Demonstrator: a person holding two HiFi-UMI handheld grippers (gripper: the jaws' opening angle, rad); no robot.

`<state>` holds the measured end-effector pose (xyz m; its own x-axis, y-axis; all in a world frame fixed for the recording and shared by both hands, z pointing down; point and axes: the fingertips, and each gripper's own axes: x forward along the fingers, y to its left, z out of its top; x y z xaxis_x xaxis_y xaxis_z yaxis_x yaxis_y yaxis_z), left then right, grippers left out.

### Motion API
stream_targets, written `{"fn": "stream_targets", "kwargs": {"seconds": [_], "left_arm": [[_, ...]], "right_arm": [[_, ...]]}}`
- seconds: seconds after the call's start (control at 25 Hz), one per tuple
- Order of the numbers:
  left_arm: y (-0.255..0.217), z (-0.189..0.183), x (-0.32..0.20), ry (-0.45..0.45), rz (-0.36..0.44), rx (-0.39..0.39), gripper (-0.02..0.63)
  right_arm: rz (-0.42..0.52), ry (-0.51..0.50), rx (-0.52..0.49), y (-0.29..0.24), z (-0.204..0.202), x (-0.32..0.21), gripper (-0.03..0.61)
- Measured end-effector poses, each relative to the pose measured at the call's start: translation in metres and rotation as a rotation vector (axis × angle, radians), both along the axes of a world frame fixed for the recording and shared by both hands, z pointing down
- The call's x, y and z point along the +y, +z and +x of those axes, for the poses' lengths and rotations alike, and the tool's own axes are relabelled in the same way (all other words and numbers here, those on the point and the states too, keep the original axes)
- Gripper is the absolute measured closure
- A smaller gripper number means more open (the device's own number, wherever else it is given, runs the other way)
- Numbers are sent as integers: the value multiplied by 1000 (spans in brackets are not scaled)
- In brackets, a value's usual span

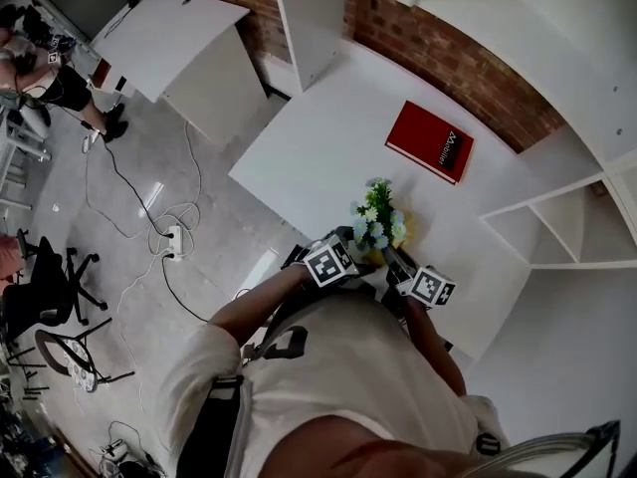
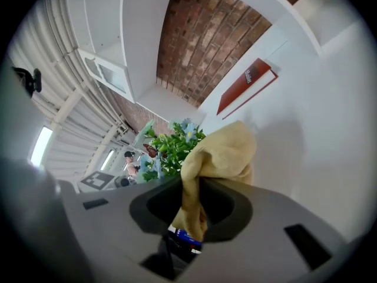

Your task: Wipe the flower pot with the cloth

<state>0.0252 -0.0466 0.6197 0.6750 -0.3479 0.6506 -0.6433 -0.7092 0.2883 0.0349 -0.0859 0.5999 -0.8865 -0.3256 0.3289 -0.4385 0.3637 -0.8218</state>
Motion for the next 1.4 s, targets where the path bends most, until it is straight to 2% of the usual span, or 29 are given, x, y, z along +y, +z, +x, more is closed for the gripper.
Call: {"fn": "stream_targets", "kwargs": {"seconds": [0.2,0.32,0.4,0.48,0.6,0.68,0.8,0.88,1.0,1.12,1.4], "left_arm": [[-7,-2,-9,-17,-16,18,255],[-7,11,1,35,-36,35,255],[-4,17,13,66,-30,13,255],[-2,17,17,88,-12,-19,255],[1,5,20,88,6,-56,255],[-1,-10,18,46,4,-61,255],[-6,-25,5,-40,-12,-25,255],[-10,-28,-7,-61,-3,-21,255],[-11,-23,-11,-26,17,-47,255],[-3,-16,-7,3,26,-64,255],[4,-7,-4,25,32,-55,255]], "right_arm": [[50,35,60,-2,-1,-8,488],[72,36,216,18,12,-2,486],[27,24,277,37,15,12,486],[-33,46,267,51,16,15,486],[-59,81,270,63,19,11,485],[-62,83,250,64,18,13,485],[-44,56,221,52,10,13,485],[-22,35,190,35,3,11,485],[15,11,141,11,-4,13,485],[44,-19,153,6,-8,15,485],[-75,11,211,50,-2,12,485]]}}
